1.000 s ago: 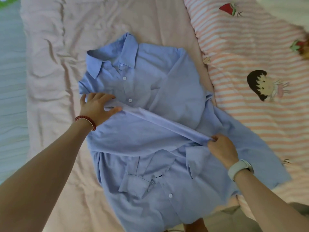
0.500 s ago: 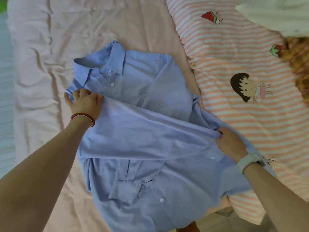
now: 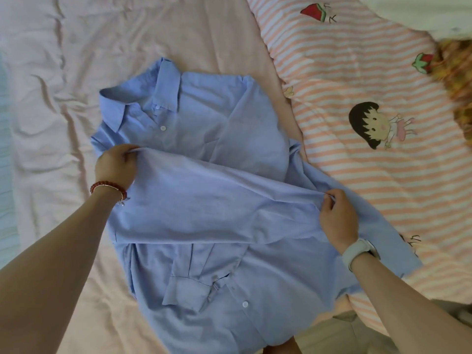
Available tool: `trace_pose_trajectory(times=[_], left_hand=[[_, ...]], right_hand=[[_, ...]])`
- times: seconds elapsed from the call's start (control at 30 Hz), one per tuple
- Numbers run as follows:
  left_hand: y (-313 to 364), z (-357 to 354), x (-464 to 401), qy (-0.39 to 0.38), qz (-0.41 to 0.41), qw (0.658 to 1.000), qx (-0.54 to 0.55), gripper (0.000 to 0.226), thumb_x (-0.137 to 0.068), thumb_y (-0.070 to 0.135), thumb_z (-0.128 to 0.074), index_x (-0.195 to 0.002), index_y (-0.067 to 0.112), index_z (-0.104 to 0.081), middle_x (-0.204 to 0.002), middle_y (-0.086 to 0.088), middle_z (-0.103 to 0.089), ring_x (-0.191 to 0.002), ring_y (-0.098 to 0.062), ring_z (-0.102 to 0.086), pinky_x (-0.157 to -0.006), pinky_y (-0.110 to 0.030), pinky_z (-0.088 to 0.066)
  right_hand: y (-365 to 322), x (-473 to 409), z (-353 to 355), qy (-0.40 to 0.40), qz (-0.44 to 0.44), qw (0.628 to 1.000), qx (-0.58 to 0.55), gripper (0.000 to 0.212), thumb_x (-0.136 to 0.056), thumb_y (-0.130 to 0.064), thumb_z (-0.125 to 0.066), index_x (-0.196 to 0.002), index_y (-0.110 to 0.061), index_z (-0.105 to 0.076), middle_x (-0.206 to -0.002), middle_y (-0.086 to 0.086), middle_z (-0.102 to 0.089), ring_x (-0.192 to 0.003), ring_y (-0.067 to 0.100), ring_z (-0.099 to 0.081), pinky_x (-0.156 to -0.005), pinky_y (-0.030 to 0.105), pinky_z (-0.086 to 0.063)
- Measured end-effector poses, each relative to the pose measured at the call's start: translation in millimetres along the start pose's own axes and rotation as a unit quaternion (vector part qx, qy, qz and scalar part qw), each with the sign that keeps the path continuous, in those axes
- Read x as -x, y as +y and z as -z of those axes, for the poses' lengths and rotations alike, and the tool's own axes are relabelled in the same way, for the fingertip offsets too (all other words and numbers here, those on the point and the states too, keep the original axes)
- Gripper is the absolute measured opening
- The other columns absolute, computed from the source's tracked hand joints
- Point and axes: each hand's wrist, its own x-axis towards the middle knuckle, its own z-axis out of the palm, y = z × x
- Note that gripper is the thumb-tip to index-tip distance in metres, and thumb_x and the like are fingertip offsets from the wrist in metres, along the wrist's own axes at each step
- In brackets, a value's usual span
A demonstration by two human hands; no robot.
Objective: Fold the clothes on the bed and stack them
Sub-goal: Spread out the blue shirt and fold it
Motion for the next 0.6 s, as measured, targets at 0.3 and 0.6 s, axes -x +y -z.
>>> trace_pose_trajectory(times=[0.3,0.6], left_hand=[[5,9,-22,0.082,0.020,0.983,-0.164,0.027,-0.090,0.026,-0.052,-0.102,0.005,-0.064,-0.109,-0.022,-0.058,-0.112,-0.037,-0.044,-0.102,-0.047,-0.020],[32,-53,56,0.045,-0.198,0.960,-0.191,0.036,-0.084,0.021,-0.048,-0.116,0.011,-0.063,-0.121,-0.018,-0.058,-0.112,-0.038,-0.054,-0.097,-0.063,-0.032]], right_hand=[[-20,4,0,0.094,0.184,0.960,0.189,0.034,-0.072,0.014,-0.061,-0.105,0.003,-0.061,-0.107,0.025,-0.058,-0.095,0.046,-0.056,-0.077,0.053,-0.045],[-40,8,-63,-0.126,0.463,0.800,0.360,0.050,-0.088,-0.026,-0.032,-0.131,-0.010,-0.052,-0.141,0.008,-0.046,-0.130,0.028,-0.043,-0.101,0.059,-0.034]])
